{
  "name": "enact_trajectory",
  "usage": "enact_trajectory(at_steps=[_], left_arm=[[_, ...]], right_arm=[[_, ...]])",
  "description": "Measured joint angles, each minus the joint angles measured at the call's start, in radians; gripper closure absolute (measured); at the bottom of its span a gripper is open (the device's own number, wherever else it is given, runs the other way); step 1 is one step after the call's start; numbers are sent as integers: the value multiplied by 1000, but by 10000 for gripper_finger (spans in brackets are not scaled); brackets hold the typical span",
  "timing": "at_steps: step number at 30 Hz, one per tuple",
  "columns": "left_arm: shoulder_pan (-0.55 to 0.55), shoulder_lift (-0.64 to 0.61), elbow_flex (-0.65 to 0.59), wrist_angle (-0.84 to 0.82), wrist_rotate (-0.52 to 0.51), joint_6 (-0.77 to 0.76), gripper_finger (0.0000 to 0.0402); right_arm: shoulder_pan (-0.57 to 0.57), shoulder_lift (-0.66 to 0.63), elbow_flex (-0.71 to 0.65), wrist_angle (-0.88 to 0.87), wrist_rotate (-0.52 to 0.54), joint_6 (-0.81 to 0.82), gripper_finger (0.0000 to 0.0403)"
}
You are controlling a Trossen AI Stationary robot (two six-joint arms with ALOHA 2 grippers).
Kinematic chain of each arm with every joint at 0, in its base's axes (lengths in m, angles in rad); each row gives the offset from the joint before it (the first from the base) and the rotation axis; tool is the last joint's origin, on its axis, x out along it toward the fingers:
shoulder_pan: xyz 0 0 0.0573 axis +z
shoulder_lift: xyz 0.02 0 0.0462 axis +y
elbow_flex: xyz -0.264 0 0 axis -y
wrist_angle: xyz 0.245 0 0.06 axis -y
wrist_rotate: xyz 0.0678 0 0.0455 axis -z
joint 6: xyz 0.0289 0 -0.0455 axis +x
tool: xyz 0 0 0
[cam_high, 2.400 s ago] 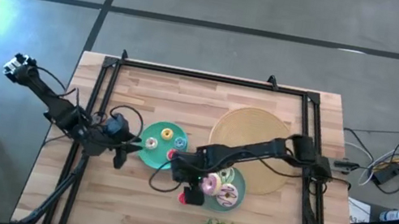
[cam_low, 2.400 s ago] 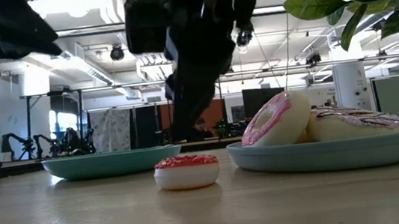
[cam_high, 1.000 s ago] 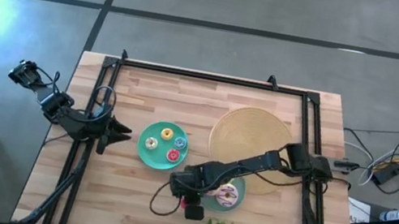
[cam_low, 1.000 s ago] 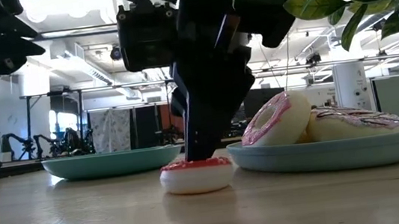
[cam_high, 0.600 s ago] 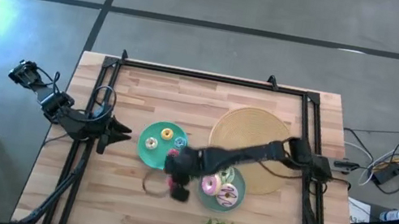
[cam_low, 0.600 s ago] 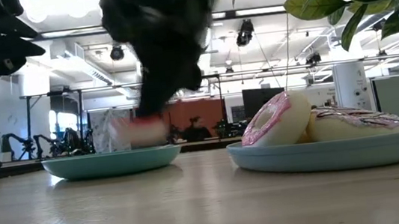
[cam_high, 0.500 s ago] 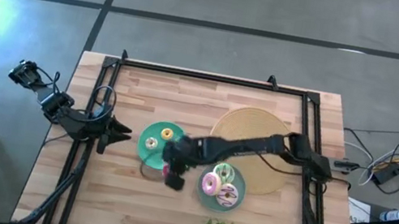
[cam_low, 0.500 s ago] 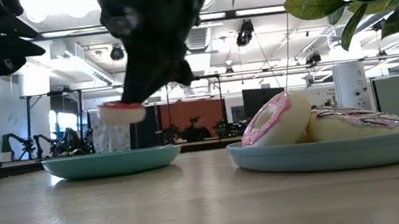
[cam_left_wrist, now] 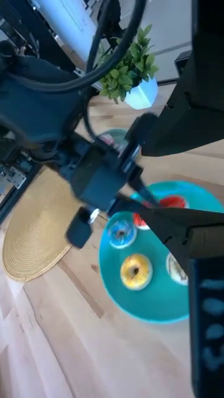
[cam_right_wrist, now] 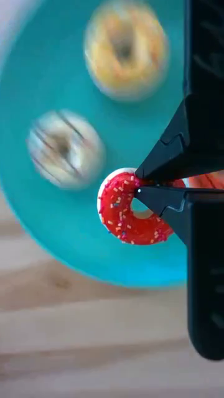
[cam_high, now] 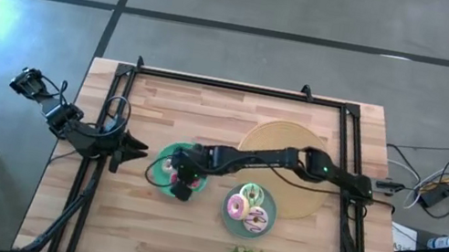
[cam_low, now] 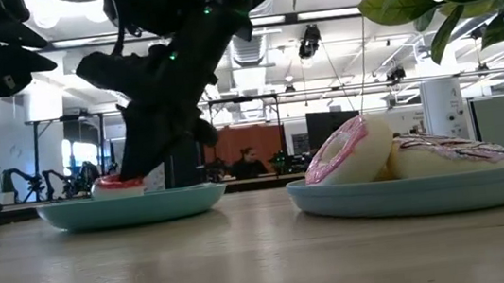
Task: Pick & Place donuts
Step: Put the small red donut on the green plate, then return to Home Position
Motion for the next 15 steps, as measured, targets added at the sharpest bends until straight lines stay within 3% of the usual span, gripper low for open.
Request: enact_trajectory(at_steps=[5, 8, 15], left_arm=[[0, -1, 0, -1, 0, 0, 284], [0, -1, 0, -7, 0, 3, 284], [0, -1, -1, -13, -8, 18, 284]], right_arm=[[-7, 19, 61, -18, 21, -26, 390], [-5, 31, 79, -46, -30, -31, 385], [7, 36, 57, -80, -54, -30, 310]])
